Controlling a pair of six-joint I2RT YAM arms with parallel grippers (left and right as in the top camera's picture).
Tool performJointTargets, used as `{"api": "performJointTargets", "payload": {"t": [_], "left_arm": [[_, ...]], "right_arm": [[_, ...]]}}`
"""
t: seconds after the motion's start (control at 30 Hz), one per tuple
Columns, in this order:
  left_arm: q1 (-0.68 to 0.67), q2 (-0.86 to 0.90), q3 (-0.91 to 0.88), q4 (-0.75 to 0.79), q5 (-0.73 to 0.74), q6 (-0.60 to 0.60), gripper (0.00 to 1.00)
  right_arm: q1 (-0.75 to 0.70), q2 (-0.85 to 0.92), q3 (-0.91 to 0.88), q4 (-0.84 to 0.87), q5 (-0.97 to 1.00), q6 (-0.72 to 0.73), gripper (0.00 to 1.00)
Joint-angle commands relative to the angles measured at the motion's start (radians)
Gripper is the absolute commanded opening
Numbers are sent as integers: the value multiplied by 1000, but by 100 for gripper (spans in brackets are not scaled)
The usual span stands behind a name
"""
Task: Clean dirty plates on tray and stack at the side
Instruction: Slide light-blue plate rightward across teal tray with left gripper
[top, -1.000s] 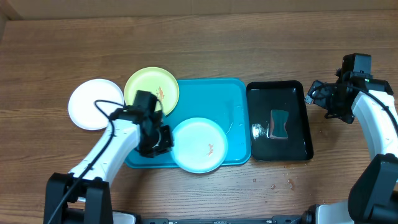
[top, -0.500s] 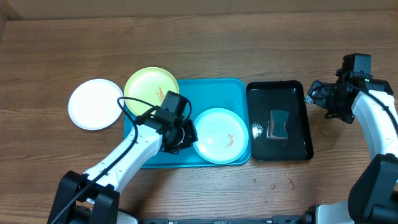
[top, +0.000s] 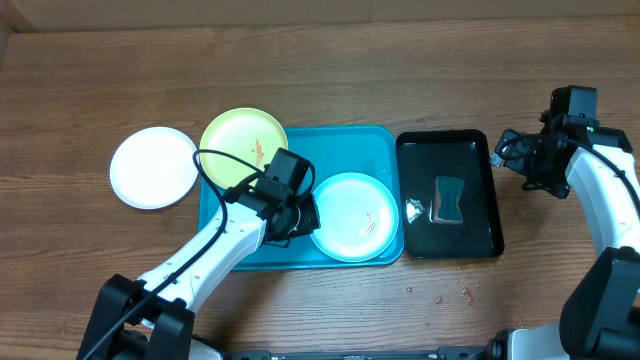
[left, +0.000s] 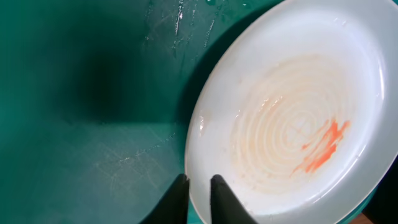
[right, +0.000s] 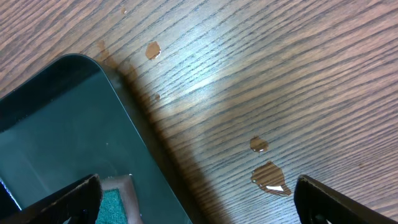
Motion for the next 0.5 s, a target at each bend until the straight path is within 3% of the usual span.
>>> {"api": "performJointTargets", "payload": {"t": [0.0,0.13,0.47], "left_arm": [[-6,4,-6,-5,-30,107,25],[-6,4,-6,-6,-35,158,43],[-6,4,-6,-58,-72,187,44]], "right_arm": [[-4,-1,19,6,0,3,100],[-4,-1,19,6,0,3,100],[-4,-1,19,6,0,3,100]]}}
